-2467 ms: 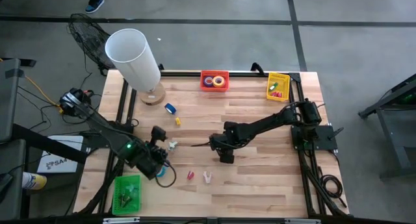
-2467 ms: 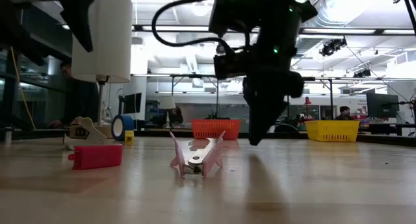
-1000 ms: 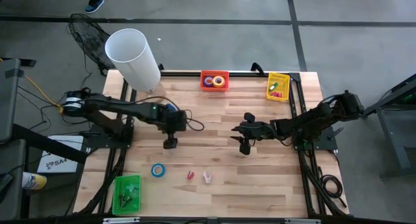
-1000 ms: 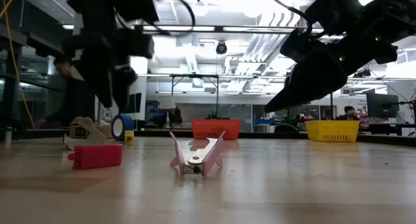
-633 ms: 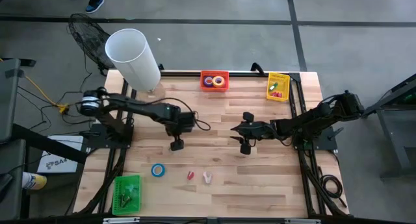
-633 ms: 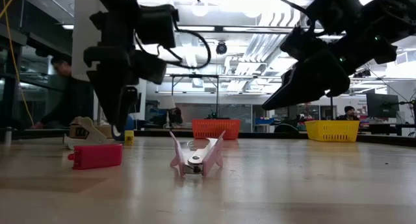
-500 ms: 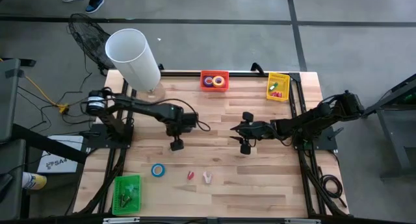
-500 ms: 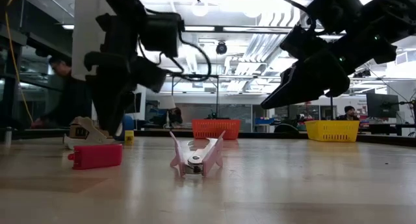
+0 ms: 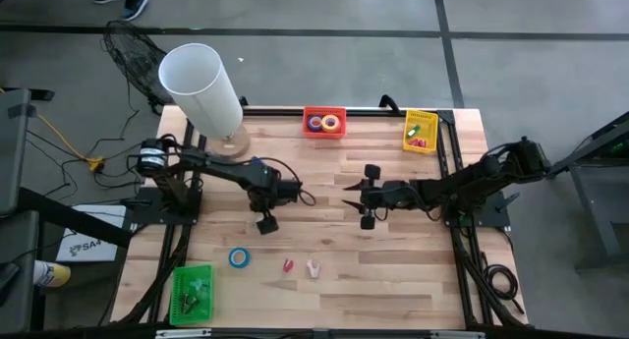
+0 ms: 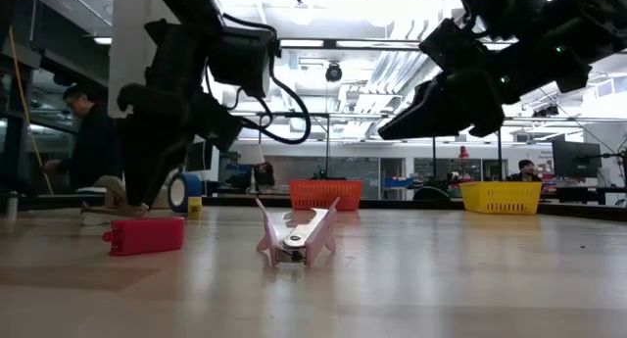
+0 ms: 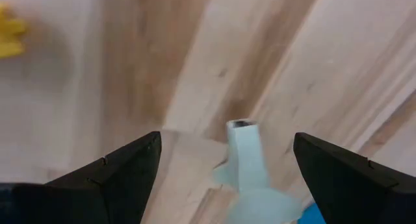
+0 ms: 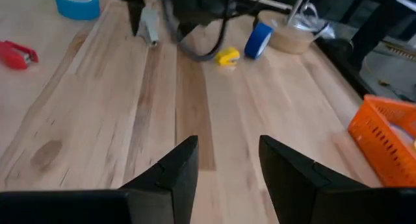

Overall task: Pick and place Stapler, Stapler remover, tape
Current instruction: Put the white staple remover into the green bin

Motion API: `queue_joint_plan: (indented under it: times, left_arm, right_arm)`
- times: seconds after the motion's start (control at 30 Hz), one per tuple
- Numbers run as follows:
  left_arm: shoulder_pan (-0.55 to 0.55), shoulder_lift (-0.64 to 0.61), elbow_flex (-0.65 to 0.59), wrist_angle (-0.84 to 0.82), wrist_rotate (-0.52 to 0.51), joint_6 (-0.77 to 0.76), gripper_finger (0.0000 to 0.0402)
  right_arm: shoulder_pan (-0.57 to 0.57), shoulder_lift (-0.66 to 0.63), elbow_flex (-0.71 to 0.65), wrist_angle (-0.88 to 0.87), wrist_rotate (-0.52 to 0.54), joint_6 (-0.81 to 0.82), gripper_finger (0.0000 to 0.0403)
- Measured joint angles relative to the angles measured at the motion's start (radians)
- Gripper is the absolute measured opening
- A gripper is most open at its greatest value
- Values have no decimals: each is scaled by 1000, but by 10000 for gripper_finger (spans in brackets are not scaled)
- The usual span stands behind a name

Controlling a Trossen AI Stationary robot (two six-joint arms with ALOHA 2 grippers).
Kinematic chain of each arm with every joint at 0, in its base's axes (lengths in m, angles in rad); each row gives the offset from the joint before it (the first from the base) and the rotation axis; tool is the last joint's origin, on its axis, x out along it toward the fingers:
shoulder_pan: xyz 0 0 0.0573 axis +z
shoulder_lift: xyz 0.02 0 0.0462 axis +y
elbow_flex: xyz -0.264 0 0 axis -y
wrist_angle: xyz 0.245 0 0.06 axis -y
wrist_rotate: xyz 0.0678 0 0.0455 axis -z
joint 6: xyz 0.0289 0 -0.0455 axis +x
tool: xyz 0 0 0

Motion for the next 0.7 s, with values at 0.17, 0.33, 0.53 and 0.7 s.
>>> queue_joint_plan:
  times: [0.17, 0.33, 0.53, 0.7]
  left_arm:
    - [-43, 0, 0, -18, -3, -18, 314]
    - [-66, 0, 0, -15, -27, -28, 274]
    - [-66, 0, 0, -15, -39, -25, 236]
    - [-66, 0, 0, -16, -42, -16, 208]
  right_arm:
    - [-29, 0, 30, 1, -6, -9, 153]
    - [-46, 0, 37, -2, -10, -9, 154]
    - [-46, 0, 37, -13, -14, -4, 154]
    - [-45, 0, 37, -43, -14, 18, 154]
